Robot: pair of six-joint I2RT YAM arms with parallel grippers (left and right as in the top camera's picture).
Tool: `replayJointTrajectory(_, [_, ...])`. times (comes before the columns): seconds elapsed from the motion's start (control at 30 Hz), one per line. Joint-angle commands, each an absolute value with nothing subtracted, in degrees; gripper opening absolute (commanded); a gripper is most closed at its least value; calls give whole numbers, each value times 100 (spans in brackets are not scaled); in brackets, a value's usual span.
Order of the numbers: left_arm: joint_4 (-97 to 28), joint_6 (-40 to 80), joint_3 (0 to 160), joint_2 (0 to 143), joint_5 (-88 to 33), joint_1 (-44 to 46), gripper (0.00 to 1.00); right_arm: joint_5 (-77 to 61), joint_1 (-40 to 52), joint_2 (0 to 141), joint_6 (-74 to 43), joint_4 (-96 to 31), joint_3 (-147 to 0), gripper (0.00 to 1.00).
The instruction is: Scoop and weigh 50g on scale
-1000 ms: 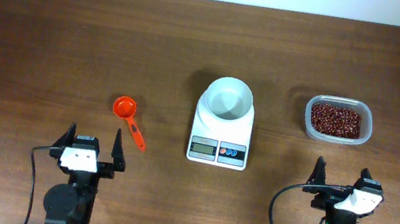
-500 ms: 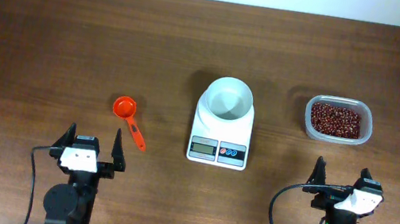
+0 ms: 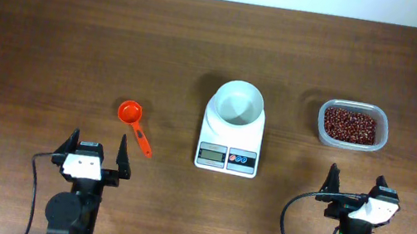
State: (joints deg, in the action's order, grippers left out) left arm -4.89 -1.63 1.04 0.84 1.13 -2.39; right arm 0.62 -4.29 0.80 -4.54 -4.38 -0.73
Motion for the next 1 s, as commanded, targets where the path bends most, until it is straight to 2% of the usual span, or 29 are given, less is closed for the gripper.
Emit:
replayJointTrajectory(0.0, [-454, -84, 54, 40, 176, -279, 99, 69, -454, 21, -471, -471, -32, 99])
replayJointTrajectory(0.27, [-725, 456, 294, 40, 169, -279, 99, 69, -454, 21, -471, -473, -32, 99])
replayJointTrajectory(0.47, [-1393, 454, 1114, 211, 148, -279, 99, 69, -454, 21, -471, -471, -32, 99])
replayJointTrajectory(0.73, [-2014, 622, 2519, 2198, -679, -279, 99, 69, -454, 21, -471, -473, -32, 99])
replayJointTrajectory(0.87, [-2985, 622, 3920, 3369, -945, -279, 99, 71, -454, 21, -471, -473, -32, 99])
replayJointTrajectory(0.97, [-3085, 624, 4449, 3848, -2001, -279, 99, 69, -454, 21, -471, -471, -32, 99])
